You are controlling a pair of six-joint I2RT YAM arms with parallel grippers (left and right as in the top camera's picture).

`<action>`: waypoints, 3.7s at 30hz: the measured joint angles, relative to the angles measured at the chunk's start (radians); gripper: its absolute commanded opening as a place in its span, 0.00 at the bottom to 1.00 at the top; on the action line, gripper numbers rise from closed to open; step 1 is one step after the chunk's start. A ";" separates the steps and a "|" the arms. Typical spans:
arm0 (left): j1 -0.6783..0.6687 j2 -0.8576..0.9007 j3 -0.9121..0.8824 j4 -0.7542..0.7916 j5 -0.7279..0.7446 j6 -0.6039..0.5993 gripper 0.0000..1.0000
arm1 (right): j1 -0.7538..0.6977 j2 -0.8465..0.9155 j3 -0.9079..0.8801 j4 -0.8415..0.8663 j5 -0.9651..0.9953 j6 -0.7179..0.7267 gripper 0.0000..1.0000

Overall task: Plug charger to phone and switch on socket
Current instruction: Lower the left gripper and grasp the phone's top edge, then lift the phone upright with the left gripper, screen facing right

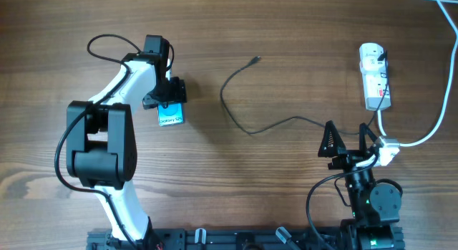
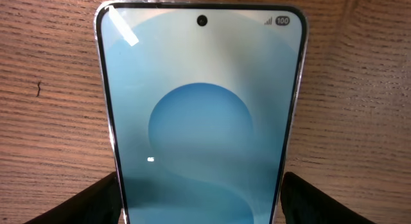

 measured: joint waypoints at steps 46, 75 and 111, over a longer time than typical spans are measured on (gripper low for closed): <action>-0.004 -0.166 0.019 -0.060 -0.053 -0.008 0.45 | 0.000 0.000 0.000 0.000 0.000 0.000 1.00; -0.004 -0.496 0.029 -0.203 0.311 -0.677 0.04 | 0.000 0.000 0.000 0.005 0.074 0.075 1.00; 0.038 -0.497 0.029 -0.243 0.697 -1.037 0.04 | 0.001 1.145 0.725 -0.285 -0.585 0.426 1.00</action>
